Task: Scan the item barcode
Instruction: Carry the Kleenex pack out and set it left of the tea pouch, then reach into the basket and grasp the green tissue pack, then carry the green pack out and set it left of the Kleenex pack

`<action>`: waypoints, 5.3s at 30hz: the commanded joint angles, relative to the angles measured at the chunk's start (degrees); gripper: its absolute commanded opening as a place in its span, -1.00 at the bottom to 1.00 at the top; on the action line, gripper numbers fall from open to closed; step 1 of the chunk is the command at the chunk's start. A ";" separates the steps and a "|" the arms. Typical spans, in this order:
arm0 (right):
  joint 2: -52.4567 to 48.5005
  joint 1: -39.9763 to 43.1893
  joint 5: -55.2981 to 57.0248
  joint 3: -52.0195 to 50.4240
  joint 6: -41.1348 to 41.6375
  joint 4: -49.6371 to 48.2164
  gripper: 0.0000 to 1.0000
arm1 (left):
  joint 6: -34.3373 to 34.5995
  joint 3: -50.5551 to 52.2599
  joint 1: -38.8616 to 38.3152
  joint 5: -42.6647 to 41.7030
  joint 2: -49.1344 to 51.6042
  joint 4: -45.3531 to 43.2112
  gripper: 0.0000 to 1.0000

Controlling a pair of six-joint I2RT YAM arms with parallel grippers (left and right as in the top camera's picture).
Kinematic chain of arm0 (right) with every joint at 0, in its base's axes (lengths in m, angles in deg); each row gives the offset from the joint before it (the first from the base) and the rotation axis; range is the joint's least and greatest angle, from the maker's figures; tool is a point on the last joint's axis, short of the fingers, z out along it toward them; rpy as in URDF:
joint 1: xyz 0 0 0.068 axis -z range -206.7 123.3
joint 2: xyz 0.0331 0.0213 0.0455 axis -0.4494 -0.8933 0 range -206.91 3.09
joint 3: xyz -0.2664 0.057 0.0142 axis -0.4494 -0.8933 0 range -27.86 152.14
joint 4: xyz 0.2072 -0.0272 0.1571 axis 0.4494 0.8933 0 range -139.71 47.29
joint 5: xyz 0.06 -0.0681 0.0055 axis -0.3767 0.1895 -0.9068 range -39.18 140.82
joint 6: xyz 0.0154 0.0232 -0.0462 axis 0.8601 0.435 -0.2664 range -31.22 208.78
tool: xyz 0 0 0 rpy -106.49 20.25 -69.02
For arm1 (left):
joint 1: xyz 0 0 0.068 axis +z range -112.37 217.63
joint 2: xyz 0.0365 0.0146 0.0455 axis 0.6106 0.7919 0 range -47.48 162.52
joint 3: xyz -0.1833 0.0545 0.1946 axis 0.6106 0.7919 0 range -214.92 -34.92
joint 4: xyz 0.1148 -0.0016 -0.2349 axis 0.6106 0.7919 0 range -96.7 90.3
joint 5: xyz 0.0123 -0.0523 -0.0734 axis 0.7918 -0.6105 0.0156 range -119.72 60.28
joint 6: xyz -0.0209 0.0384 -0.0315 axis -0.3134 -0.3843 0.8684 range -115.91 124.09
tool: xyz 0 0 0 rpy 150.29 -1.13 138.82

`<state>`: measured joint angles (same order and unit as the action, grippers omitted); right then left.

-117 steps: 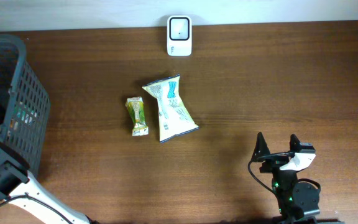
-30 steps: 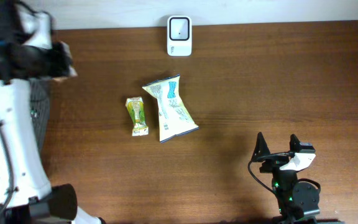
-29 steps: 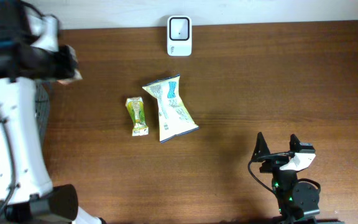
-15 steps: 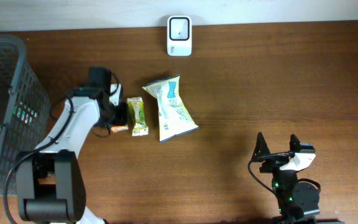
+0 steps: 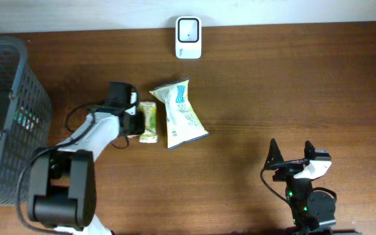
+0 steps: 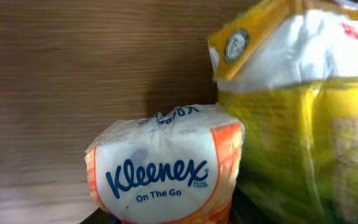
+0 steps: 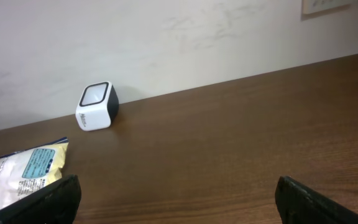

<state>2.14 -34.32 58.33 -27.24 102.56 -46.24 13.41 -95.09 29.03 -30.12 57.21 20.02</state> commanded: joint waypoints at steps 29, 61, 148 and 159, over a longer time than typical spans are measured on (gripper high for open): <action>0.15 -0.26 0.28 -0.31 0.42 0.44 0.97 | -2.10 -58.42 9.79 4.59 -7.34 34.23 0.98; 0.15 -0.26 0.28 -0.31 0.42 0.44 0.97 | 0.46 -62.55 42.86 2.75 17.55 47.69 0.99; 0.15 -0.26 0.28 -0.31 0.42 0.44 0.97 | -6.40 -8.63 8.52 -3.87 -11.34 16.33 -0.19; 0.15 -0.26 0.28 -0.31 0.42 0.44 0.97 | -6.40 1.09 5.09 -4.98 -4.35 -0.52 -0.03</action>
<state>2.14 -34.32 58.33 -27.24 102.54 -46.24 7.92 -94.45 36.51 -34.23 52.20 20.72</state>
